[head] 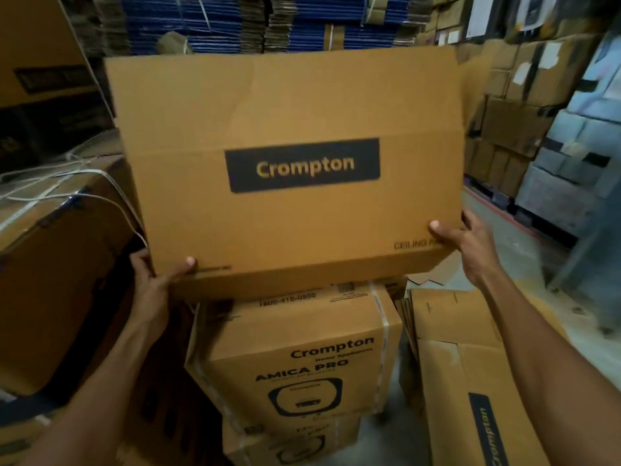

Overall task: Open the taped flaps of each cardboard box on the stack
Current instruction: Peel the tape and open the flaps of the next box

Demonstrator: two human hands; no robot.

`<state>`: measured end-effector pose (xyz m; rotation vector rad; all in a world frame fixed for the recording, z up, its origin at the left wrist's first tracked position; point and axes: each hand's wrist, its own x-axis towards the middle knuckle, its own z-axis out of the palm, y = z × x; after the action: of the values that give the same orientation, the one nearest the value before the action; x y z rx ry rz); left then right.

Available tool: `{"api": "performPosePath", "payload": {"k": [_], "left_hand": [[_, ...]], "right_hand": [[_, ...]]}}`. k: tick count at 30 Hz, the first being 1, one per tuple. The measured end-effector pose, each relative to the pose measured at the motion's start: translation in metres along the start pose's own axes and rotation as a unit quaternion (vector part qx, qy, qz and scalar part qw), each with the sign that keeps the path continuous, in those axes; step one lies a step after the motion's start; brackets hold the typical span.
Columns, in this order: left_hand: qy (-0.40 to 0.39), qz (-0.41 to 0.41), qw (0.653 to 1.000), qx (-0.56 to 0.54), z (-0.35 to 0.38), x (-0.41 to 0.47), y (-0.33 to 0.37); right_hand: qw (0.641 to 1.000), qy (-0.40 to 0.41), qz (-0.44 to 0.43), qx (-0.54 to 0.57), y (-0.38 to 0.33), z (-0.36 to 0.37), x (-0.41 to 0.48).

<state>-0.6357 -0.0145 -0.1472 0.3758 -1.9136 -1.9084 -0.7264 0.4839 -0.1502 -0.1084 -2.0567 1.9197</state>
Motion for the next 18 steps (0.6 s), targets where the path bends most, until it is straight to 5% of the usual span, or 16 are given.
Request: {"api": "performPosePath", "payload": {"k": [7, 18], "left_hand": [[-0.026, 0.038, 0.999, -0.006, -0.005, 0.01, 0.039], [-0.018, 0.023, 0.999, -0.012, -0.014, -0.029, 0.003]], "right_hand": [[1.0, 0.001, -0.009, -0.027, -0.051, 0.012, 0.006], [0.999, 0.004, 0.031, -0.009, 0.001, 0.012, -0.049]]}}
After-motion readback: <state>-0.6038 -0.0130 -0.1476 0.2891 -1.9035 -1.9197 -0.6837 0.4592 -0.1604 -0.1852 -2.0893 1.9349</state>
